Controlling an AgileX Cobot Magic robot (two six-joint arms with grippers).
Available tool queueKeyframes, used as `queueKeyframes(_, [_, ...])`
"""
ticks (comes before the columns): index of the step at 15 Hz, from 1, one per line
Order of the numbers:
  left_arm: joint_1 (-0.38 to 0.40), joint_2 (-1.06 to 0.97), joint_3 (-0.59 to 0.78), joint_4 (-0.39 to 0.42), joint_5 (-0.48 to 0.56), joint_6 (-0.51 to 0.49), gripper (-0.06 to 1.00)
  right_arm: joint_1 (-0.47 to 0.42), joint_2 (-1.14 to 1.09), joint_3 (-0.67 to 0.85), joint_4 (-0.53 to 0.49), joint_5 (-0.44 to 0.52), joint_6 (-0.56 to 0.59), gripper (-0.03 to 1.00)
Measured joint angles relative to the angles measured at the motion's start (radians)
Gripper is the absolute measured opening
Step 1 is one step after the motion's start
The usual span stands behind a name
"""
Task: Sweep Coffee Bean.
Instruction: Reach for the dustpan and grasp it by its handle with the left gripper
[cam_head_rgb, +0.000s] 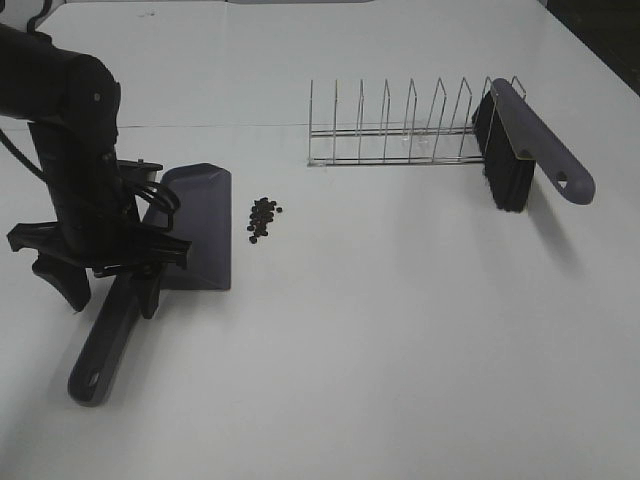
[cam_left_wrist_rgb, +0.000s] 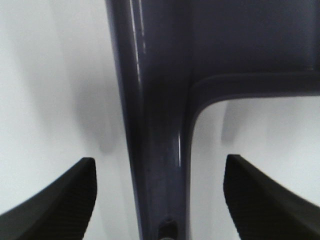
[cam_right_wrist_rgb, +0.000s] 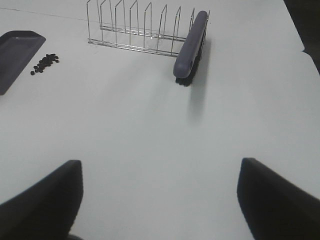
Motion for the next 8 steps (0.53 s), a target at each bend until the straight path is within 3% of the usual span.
queueKeyframes(6, [0.000,0.054,-0.010,-0.058,-0.076,0.000,0.65,0.000,0.000,0.000,0.000,0.000,0.000,0.71])
queueKeyframes(7, [0.000,0.055,-0.010,-0.062,-0.076,0.000,0.58,0.000,0.000,0.000,0.000,0.000,0.000,0.71])
queueKeyframes(8, [-0.001,0.055,-0.010,-0.062,-0.072,0.000,0.45,0.000,0.000,0.000,0.000,0.000,0.000,0.71])
